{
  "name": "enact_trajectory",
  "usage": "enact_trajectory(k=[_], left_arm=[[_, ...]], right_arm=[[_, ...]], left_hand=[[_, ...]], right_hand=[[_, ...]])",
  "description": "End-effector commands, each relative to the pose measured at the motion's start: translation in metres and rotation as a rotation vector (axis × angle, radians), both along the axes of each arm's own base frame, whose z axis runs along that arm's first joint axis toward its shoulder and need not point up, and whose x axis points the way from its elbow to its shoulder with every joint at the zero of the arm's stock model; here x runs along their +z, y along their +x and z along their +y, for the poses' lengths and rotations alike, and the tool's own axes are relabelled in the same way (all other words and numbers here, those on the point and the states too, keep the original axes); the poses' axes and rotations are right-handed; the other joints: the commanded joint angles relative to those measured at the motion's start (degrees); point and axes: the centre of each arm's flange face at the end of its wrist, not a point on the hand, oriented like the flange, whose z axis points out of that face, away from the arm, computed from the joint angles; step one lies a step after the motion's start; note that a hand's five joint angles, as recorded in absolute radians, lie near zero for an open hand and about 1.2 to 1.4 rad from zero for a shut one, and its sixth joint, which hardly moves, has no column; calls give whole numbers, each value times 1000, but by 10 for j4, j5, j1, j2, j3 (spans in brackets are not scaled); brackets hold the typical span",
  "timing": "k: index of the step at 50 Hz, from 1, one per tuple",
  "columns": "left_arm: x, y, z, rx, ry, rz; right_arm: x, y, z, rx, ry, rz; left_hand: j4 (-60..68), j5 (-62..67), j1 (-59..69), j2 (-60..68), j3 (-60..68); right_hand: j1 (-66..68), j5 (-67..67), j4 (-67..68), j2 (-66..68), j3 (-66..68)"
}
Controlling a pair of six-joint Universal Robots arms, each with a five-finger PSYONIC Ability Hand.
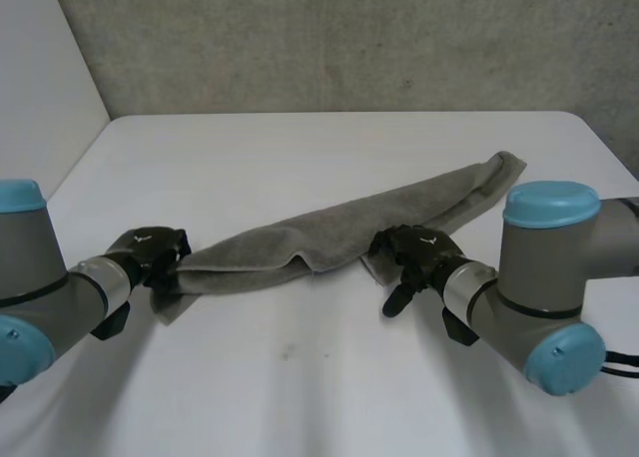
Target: Fold the towel.
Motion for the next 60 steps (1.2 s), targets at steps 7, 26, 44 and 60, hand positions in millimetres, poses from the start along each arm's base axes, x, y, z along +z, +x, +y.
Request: enact_trajectory(k=[7, 26, 44, 60], left_arm=[[30, -3, 10, -11, -90, 18], [49, -2, 22, -15, -133, 34], [49, -2, 21, -16, -136, 36], [53, 0, 20, -7, -149, 39]], right_arm=[[-5, 13, -29, -43, -61, 4], [-23, 27, -55, -51, -93, -1], [-28, 31, -63, -48, -103, -12], [13, 24, -59, -59, -153, -35]], left_hand=[[129, 135, 143, 129, 130], [112, 118, 126, 112, 113], [104, 110, 118, 104, 105], [96, 101, 110, 95, 96]], right_hand=[[117, 86, 82, 87, 81], [147, 116, 112, 117, 111], [499, 468, 463, 468, 463], [300, 270, 265, 270, 264]])
